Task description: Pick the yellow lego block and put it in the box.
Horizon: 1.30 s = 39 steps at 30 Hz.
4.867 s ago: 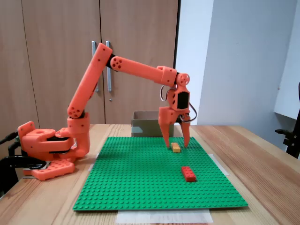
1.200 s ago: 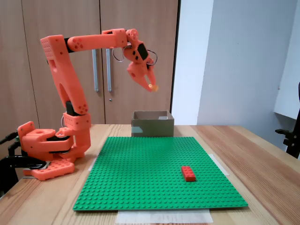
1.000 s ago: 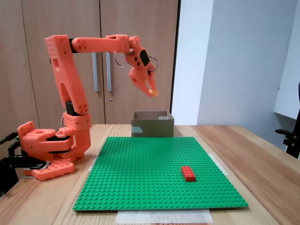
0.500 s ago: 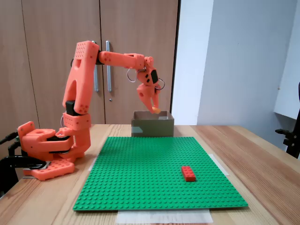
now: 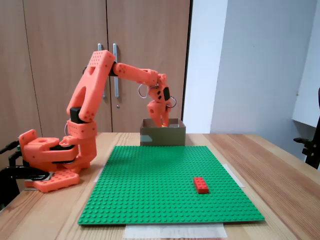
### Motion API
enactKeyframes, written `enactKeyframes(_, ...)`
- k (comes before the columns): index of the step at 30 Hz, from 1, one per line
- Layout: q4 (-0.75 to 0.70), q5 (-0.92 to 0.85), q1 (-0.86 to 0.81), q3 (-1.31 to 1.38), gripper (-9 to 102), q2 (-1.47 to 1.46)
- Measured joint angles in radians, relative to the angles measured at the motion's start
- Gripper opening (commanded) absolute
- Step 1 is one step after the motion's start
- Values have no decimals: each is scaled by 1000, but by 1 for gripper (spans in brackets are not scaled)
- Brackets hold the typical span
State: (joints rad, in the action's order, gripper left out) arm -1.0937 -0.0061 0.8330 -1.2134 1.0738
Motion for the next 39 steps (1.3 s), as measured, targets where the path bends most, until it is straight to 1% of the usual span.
enactKeyframes(11, 55, -15, 5, -98, 1, -2)
enactKeyframes(19, 71, -55, 5, -115, 10, -2)
enactKeyframes(21, 78, -64, 2, -115, 10, -2)
enactKeyframes(22, 81, -74, 3, -115, 12, -2)
enactKeyframes(25, 91, -74, 2, -126, 13, 0)
enactKeyframes(29, 100, -83, -6, -155, 17, 8)
enactKeyframes(33, 126, -106, -15, -213, 18, 46)
enactKeyframes(39, 150, -109, -26, -227, 16, 112)
